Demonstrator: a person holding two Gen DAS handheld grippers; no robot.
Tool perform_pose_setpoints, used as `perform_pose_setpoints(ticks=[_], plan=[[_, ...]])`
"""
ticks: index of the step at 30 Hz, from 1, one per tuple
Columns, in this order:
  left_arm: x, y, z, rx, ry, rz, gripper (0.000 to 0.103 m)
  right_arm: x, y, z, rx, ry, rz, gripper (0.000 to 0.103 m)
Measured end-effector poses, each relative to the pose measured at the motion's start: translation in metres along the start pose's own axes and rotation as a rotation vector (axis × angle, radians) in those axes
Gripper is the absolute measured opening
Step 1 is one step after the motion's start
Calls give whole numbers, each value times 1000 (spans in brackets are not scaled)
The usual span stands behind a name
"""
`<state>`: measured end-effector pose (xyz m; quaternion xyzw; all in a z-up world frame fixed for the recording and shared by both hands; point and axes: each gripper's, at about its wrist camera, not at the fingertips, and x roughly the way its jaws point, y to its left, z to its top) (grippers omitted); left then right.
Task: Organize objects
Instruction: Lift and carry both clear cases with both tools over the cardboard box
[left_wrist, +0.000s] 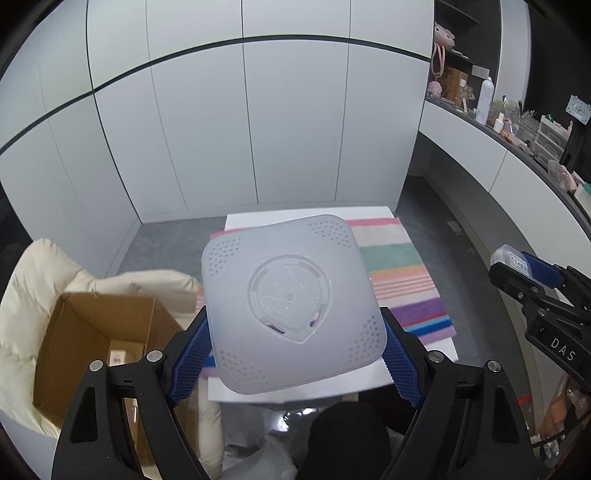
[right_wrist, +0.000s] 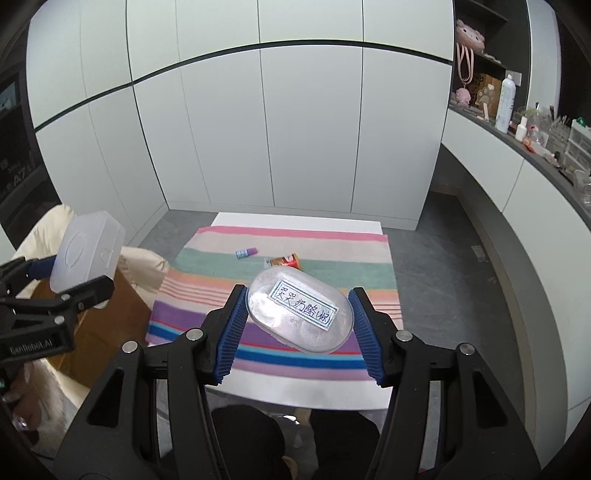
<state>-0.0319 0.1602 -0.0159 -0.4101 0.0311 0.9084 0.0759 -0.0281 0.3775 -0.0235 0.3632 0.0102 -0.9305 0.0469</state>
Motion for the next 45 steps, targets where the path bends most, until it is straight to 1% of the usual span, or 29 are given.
perform_pose_setpoints(ticks=[3,6,8,12,14,17,22,28,33,38,41,45], plan=[[-7,2,-14,-5,14,-12,85,-12,3,-14,-6,5,-3,58],[-14,1,-25,1,15,-9,85,-24,7,-29,-12,18,9,58],[-22,3,-34,-12,12,-17,85,-31,10,-39,-22,25,11,58],[-39,6,-59,-1,10,-24,85,-44,14,-61,-28,54,13,58],[-49,7,-73,14,-4,-7,85,-50,17,-73,-25,71,20,58],[-58,10,-82,25,-30,16,85,-57,20,-84,-9,80,41,58],[-64,22,-85,-17,-18,-5,85,-66,33,-88,-21,61,55,58],[-70,46,-96,-55,-17,28,85,-67,59,-87,-70,53,83,58],[-77,74,-105,-109,-17,70,85,-57,88,-82,-122,65,126,58],[-81,106,-119,-174,-6,121,85,-47,125,-82,-190,76,187,58],[-86,128,-132,-228,7,157,85,-40,145,-82,-224,87,225,58],[-92,149,-150,-274,23,202,85,-34,175,-83,-281,95,279,58]])
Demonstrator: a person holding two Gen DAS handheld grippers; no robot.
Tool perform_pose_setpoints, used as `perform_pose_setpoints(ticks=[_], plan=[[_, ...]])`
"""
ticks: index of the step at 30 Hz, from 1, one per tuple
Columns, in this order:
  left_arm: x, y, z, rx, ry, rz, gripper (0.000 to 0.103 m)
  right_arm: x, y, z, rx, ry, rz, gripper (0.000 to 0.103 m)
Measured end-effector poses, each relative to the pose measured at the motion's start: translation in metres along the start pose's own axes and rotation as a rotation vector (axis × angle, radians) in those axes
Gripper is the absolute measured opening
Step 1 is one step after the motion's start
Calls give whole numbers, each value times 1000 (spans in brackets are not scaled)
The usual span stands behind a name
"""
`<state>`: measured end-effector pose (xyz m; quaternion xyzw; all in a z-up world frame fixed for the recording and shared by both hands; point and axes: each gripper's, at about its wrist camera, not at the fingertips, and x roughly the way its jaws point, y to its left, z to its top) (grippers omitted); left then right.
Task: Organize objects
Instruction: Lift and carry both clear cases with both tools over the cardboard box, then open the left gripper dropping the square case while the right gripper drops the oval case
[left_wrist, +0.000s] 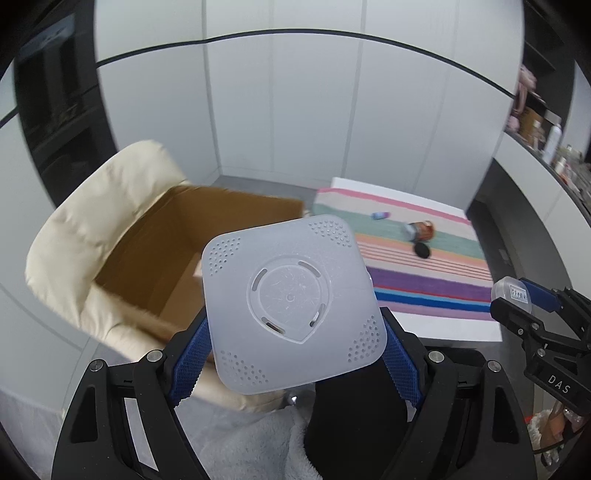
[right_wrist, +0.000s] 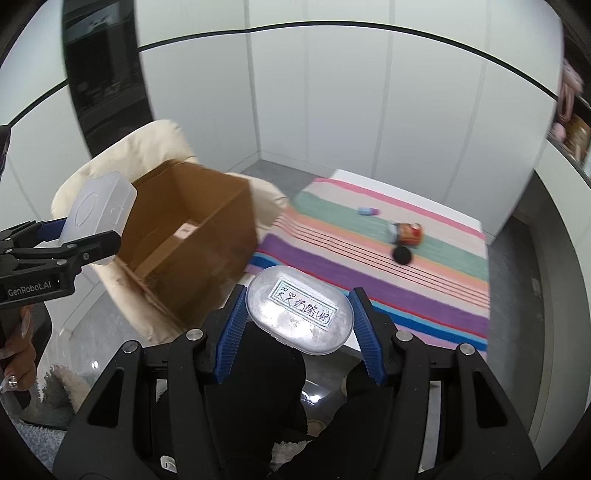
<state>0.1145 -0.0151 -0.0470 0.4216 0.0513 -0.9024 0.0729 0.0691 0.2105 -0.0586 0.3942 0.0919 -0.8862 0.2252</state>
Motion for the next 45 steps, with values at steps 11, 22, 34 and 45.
perform_pose_setpoints(ticks=[11,22,34,45], plan=[[-7,77,-27,-148,35,125,85,34,84,16,-166,32,164,58],[-8,122,-38,-241,55,190,85,69,161,26,-311,76,287,58],[38,141,-5,-244,81,207,85,119,182,55,-342,98,300,58],[115,162,69,-226,53,262,85,210,195,98,-324,142,280,58]])
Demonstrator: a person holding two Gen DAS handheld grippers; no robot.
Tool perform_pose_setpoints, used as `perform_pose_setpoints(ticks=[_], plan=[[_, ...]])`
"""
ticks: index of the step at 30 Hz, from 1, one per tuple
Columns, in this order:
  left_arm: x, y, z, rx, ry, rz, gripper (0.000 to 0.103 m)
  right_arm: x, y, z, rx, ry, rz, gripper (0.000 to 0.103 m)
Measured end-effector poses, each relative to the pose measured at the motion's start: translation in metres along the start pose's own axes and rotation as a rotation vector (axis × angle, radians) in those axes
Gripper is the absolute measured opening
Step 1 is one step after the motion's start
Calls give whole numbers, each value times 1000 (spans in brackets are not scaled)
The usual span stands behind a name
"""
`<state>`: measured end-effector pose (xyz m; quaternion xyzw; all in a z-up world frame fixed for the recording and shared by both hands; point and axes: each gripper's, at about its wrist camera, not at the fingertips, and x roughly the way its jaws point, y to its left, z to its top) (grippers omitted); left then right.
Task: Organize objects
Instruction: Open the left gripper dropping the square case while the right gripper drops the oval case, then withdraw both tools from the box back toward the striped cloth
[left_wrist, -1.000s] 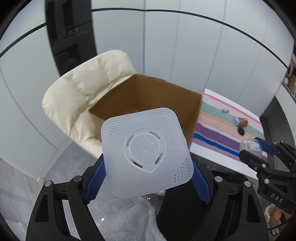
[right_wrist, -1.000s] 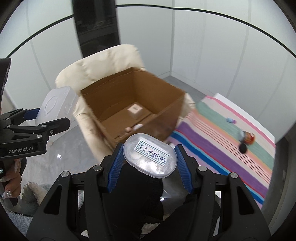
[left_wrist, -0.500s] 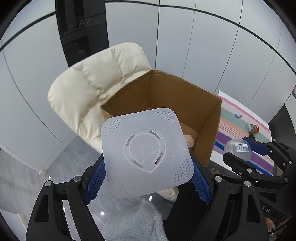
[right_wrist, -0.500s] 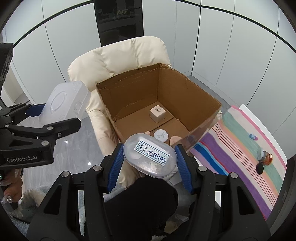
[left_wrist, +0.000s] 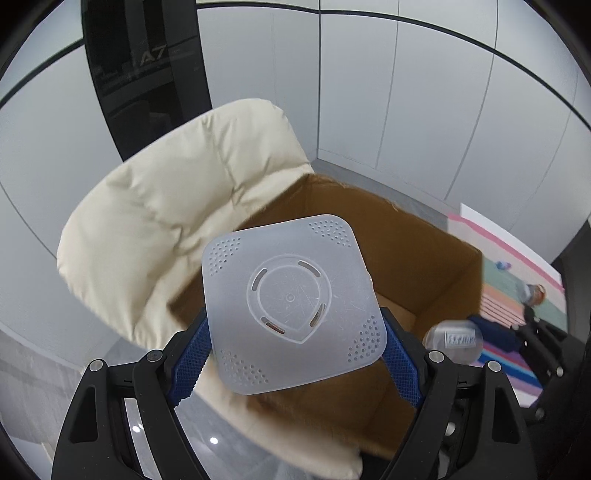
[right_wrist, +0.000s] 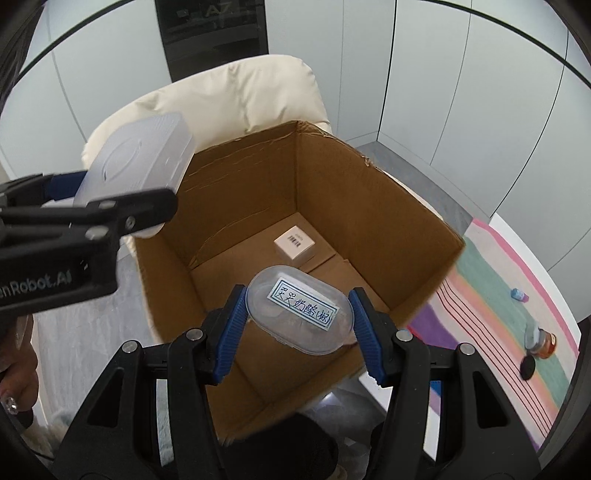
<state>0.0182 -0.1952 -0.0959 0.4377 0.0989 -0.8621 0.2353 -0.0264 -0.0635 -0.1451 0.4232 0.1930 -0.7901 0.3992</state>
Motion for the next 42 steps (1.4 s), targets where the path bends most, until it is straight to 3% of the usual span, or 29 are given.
perform_pose_setpoints(ticks=[4,6,7,9,14,26,35,42], plan=[[20,-1,12,-1,-4,-35,86,23,-5,13,0,13,-7,59],[27,0,11,-2,12,-34,87,32,-5,18,-14,20,-21,76],[31,1,11,0,22,-28,90,34,-6,19,-12,19,-36,103],[36,4,10,-1,42,-24,96,36,-9,20,3,-3,-58,103],[40,10,10,-24,60,-48,96,42,-17,20,44,3,-8,103],[33,-5,2,15,52,-57,96,27,-33,7,92,-4,-25,103],[25,-28,-4,65,33,-74,96,-4,-54,-10,139,-27,-88,103],[17,-68,-4,120,29,-155,96,-32,-85,-31,199,-33,-170,103]])
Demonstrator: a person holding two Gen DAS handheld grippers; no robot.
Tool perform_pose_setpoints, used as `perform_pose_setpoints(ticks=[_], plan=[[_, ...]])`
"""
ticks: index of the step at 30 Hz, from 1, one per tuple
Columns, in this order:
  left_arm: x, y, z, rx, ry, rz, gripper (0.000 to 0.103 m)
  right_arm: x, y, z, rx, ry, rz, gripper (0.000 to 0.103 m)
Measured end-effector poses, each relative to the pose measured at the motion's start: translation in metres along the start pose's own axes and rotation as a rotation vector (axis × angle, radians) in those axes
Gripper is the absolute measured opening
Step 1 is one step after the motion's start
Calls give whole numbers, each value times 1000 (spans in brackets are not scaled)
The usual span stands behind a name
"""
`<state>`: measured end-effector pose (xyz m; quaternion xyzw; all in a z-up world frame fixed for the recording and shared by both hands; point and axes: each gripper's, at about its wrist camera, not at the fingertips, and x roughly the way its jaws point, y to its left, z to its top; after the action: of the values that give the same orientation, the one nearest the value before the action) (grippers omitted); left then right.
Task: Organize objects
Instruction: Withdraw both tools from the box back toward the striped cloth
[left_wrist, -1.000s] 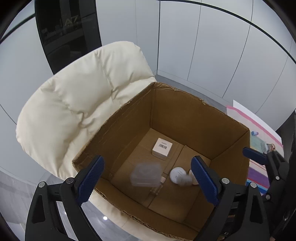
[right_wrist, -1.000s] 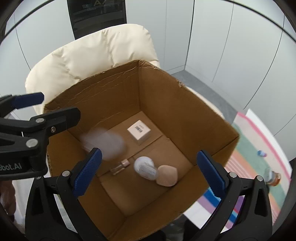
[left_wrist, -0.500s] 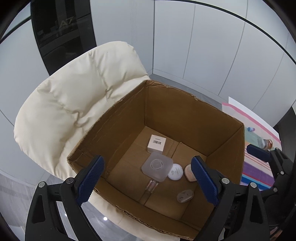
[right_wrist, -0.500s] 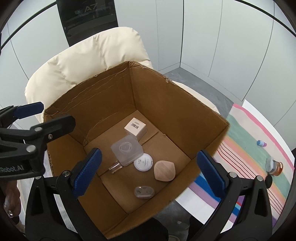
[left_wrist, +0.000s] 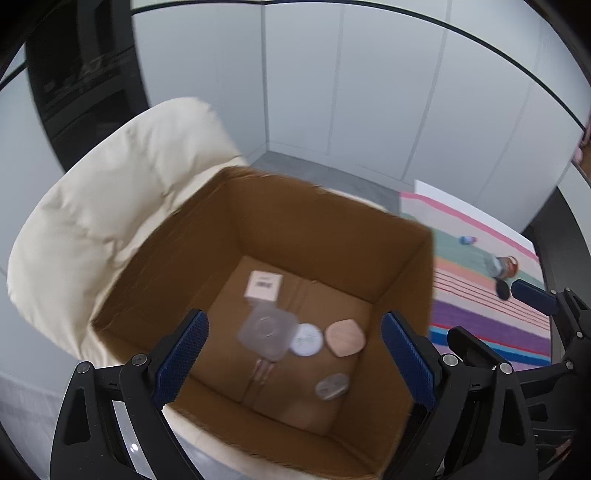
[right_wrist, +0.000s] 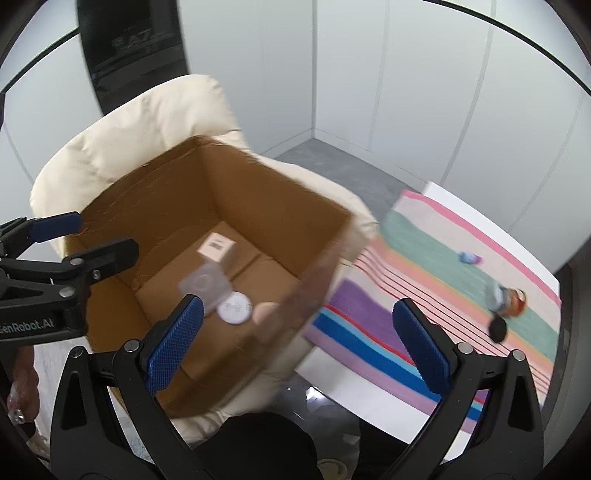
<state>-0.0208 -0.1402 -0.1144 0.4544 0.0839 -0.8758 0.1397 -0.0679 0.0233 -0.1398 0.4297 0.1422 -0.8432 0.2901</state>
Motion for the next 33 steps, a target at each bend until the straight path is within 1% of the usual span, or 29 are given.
perform_pose_setpoints(ticks=[6,11,17,22,25,29,33], plan=[[0,-55,8,85,-12,-76,96,-16,-53,-14,83,2,-72,103],[6,-106,13,163,-7,-115,96,-26,-106,-29,162,10,-127,103],[22,-165,15,240,22,-156,96,-32,-170,-54,267,16,-183,103],[42,-211,11,285,77,-192,96,-30,-234,-75,358,24,-235,103],[52,-234,9,309,95,-204,96,-19,-279,-84,411,24,-261,103],[73,-268,2,364,105,-179,96,10,-332,-88,454,14,-292,103],[95,-293,-7,411,123,-164,96,54,-382,-89,482,2,-261,103]])
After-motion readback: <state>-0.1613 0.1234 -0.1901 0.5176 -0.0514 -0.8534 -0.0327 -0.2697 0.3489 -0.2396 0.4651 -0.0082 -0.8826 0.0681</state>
